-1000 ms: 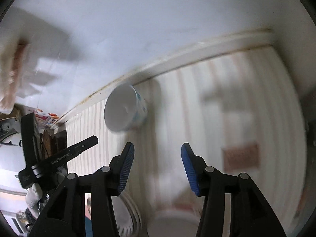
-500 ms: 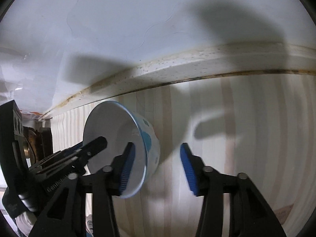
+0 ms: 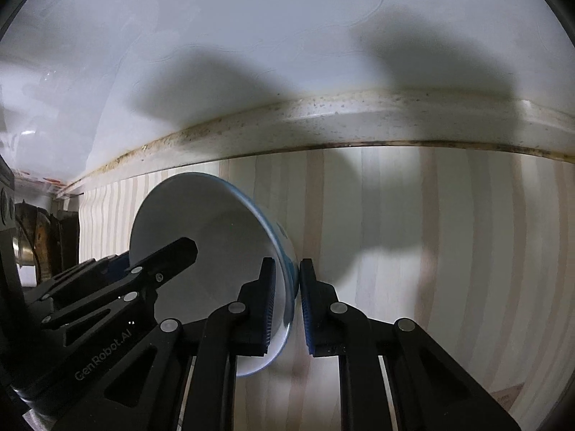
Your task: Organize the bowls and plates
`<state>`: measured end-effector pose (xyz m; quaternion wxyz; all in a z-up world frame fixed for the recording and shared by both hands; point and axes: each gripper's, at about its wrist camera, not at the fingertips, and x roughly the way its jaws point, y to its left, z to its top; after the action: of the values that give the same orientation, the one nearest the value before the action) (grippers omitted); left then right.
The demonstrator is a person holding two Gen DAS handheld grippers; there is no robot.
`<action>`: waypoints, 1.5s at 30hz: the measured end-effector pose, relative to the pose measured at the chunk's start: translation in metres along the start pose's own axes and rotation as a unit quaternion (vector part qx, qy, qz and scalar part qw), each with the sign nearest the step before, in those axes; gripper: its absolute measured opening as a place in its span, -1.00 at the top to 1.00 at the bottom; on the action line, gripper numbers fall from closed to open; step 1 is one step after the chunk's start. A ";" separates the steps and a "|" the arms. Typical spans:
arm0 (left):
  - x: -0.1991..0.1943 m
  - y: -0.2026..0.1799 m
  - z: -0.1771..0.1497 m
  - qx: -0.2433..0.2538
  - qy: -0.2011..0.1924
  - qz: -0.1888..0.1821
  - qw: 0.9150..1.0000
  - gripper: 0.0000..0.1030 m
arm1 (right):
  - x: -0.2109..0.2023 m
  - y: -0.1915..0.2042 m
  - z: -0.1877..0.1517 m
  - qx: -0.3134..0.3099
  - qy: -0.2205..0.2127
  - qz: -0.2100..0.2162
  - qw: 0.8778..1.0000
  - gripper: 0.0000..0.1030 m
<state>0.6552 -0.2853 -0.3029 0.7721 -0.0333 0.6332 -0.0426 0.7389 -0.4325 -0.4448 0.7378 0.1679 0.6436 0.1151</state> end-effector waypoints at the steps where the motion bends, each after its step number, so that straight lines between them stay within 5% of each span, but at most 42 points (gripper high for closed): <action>1: -0.004 -0.001 -0.002 0.003 -0.002 -0.002 1.000 0.54 | -0.005 0.000 -0.003 0.000 -0.002 -0.001 1.000 0.70; 13: -0.080 -0.012 -0.055 0.035 -0.041 -0.034 0.998 0.54 | -0.087 0.008 -0.065 0.009 -0.047 -0.008 0.999 0.70; 26: -0.114 -0.066 -0.158 0.095 -0.010 -0.092 0.991 0.54 | -0.187 -0.029 -0.209 0.071 -0.080 -0.016 0.994 0.70; 34: -0.091 -0.092 -0.192 0.141 0.030 -0.080 0.986 0.54 | -0.173 -0.058 -0.268 0.119 -0.046 -0.026 0.991 0.70; 45: -0.063 -0.103 -0.207 0.162 0.060 -0.045 0.984 0.54 | -0.138 -0.071 -0.275 0.133 -0.007 -0.035 0.991 0.70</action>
<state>0.4374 -0.3806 -0.2717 0.7252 0.0667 0.6608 -0.1815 0.4434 -0.5236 -0.3795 0.7172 0.2428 0.6532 0.0017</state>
